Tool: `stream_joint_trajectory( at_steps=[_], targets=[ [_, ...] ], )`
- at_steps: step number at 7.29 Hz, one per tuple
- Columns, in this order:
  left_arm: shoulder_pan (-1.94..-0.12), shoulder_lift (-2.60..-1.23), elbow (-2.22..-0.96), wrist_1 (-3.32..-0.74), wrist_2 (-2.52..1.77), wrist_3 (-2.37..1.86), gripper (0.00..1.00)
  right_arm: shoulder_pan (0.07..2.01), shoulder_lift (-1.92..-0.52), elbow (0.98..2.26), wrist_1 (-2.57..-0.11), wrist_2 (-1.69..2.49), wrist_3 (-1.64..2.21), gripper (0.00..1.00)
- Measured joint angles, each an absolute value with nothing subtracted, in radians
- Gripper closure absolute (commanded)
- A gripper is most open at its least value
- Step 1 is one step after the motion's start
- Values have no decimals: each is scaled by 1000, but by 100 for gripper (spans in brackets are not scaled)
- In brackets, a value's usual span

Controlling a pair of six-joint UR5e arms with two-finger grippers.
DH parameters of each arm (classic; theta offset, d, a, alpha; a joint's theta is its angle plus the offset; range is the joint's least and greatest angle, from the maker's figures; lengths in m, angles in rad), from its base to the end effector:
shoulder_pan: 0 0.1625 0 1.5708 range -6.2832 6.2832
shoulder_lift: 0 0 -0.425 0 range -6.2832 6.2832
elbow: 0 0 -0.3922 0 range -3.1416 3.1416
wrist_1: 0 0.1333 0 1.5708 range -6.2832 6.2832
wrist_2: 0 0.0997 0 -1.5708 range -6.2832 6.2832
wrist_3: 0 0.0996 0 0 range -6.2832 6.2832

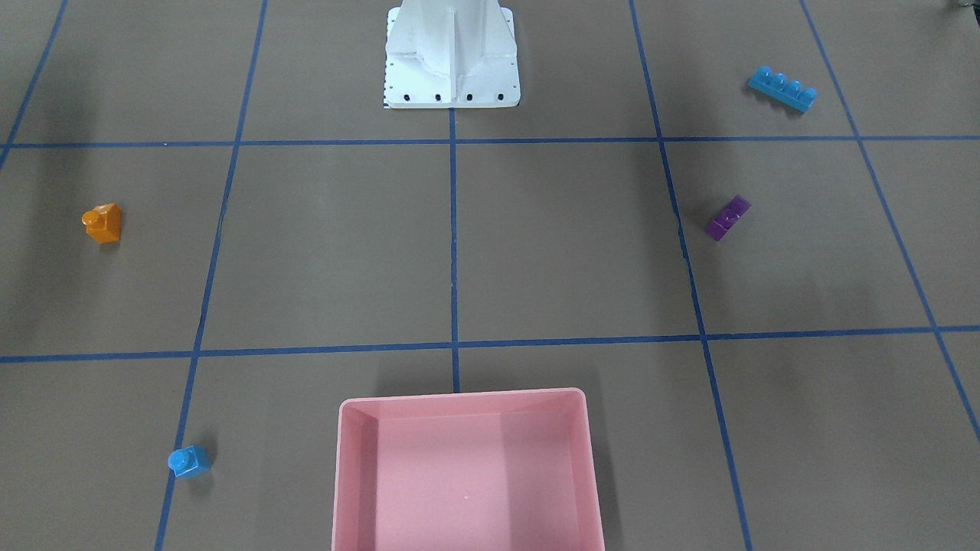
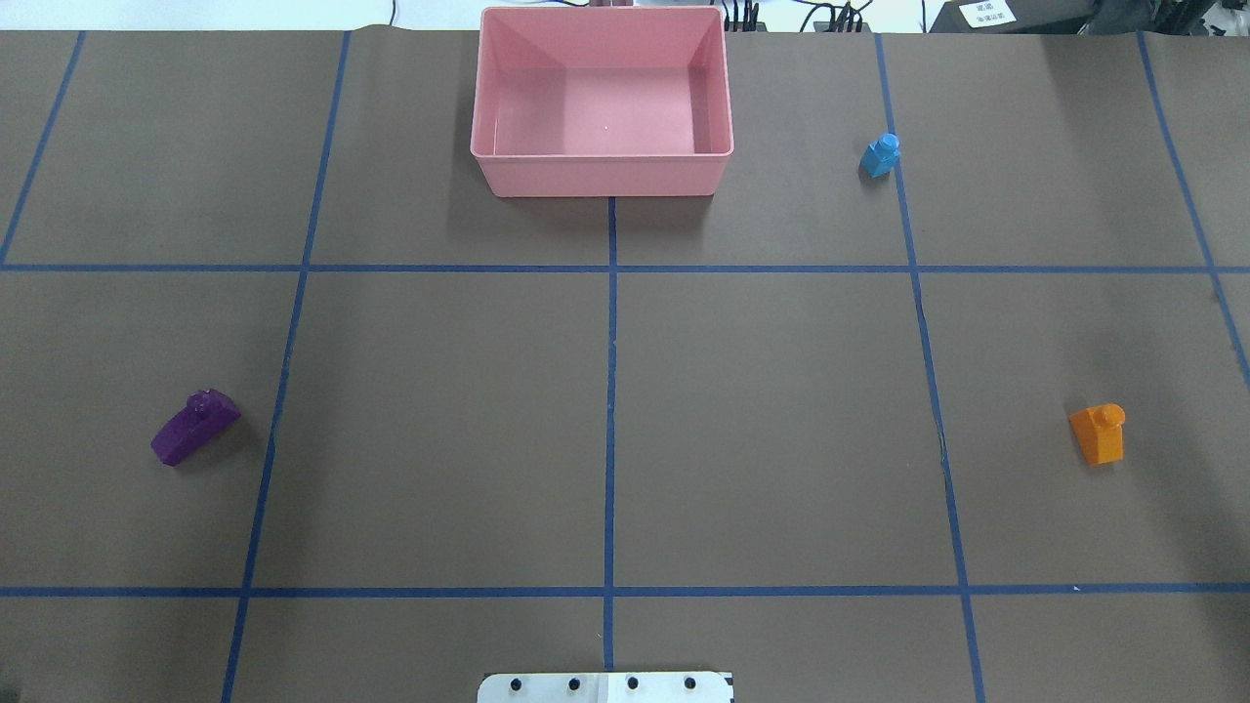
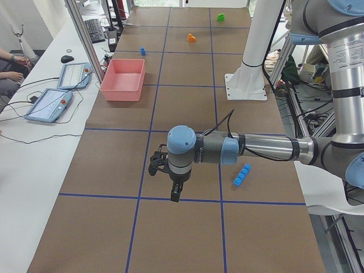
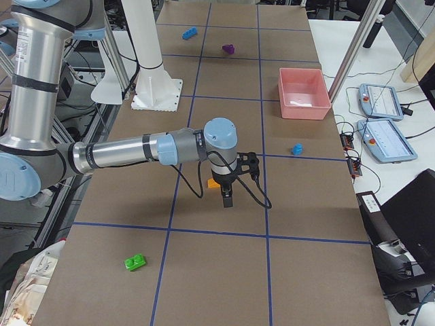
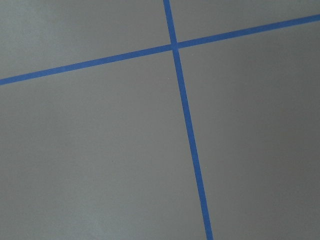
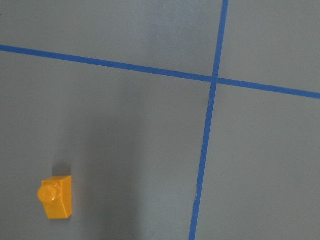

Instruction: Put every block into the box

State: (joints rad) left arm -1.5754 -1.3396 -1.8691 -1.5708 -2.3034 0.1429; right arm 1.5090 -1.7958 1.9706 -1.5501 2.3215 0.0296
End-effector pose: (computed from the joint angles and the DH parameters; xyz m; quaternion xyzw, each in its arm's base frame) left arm -0.0685 -0.3981 0.6171 0.0576 0.3547 0.0765 0.9301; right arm 0.0403 -0.4066 0.5607 0.0740 -0.3686 -0.0507 0.9252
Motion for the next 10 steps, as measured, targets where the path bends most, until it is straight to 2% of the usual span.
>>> stream_joint_trajectory(
  at_steps=[6,10],
  targets=[
    [-1576,-1354,-1899,-1658,-2332,140,0,1455,-1791,1960,-1491,2329,68,0],
    [-1556,-1411,-1827,-1701,-2399,137,0,1206,-1790,1937,-1271,2315,432,0]
  ],
)
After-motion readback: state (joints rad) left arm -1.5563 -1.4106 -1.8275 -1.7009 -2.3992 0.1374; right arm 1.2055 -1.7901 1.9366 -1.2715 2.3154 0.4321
